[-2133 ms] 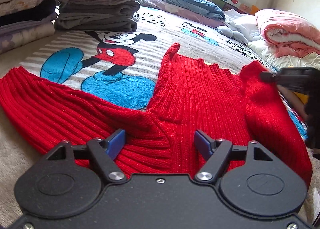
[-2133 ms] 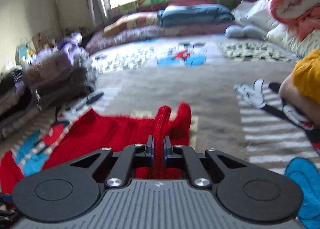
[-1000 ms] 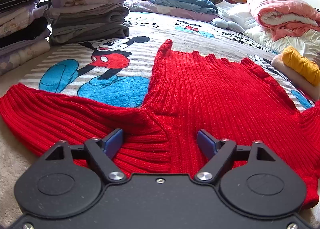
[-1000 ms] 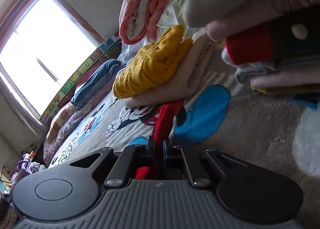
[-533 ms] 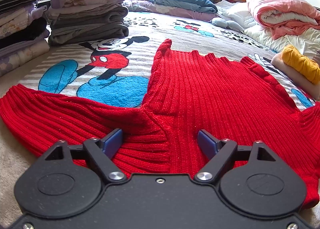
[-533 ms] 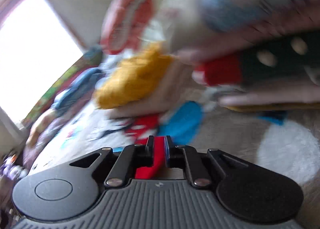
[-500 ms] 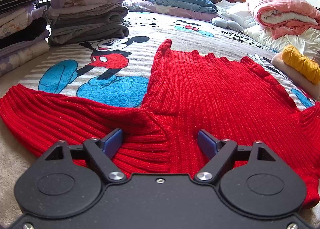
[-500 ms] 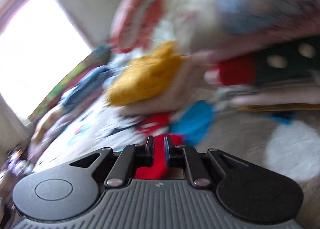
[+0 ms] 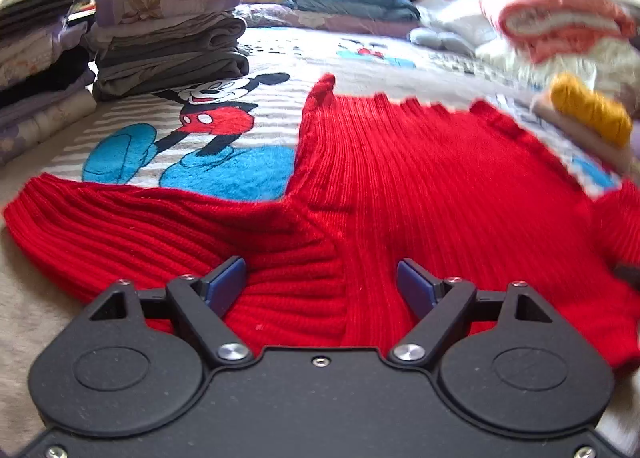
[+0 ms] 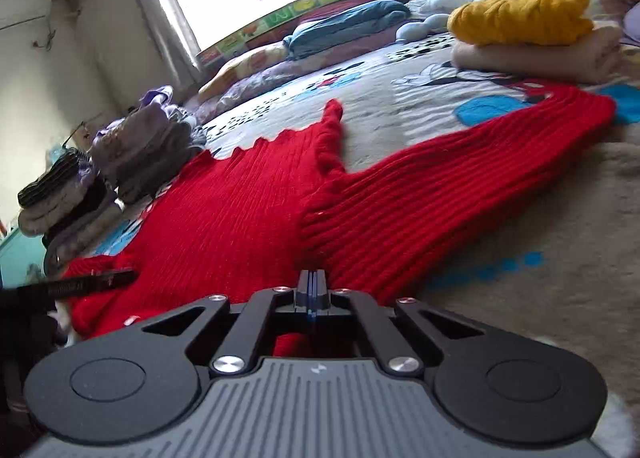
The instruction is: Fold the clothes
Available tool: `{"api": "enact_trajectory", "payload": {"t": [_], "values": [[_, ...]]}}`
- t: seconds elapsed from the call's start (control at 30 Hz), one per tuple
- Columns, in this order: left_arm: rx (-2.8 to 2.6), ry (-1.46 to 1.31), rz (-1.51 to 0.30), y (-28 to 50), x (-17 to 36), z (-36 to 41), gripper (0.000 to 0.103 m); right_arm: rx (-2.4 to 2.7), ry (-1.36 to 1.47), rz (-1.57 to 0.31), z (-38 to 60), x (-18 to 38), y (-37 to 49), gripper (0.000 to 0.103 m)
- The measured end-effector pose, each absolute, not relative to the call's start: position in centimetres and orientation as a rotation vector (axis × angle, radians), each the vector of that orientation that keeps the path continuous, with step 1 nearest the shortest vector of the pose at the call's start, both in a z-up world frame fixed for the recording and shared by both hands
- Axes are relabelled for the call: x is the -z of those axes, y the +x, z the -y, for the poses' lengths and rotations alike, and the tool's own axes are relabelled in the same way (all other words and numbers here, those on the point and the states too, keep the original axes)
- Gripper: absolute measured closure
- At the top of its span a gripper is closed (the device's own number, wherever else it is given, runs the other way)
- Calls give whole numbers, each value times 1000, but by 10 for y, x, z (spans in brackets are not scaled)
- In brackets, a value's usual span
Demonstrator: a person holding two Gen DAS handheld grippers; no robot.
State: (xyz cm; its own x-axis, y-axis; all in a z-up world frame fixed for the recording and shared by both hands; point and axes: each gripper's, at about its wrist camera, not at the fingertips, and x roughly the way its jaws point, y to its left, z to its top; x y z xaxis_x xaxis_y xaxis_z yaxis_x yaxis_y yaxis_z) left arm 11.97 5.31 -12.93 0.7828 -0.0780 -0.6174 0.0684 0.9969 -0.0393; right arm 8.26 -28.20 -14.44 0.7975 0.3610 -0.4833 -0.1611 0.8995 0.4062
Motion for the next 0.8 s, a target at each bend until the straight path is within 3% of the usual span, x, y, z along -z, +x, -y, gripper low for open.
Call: {"api": "enact_trajectory", "payload": {"t": [0.13, 0.2, 0.33, 0.5, 0.8], "values": [[72, -27, -650, 110, 113, -60, 24, -262, 344, -571, 285, 135, 77, 103], [82, -56, -626, 107, 104, -68, 34, -270, 325, -558, 281, 127, 72, 92], [151, -132, -599, 109, 94, -79, 36, -355, 261, -564, 263, 110, 82, 92], [224, -120, -610, 124, 97, -72, 53, -434, 201, -621, 240, 99, 126, 92], [365, -79, -657, 174, 91, -52, 55, -412, 163, -744, 239, 112, 203, 92]]}}
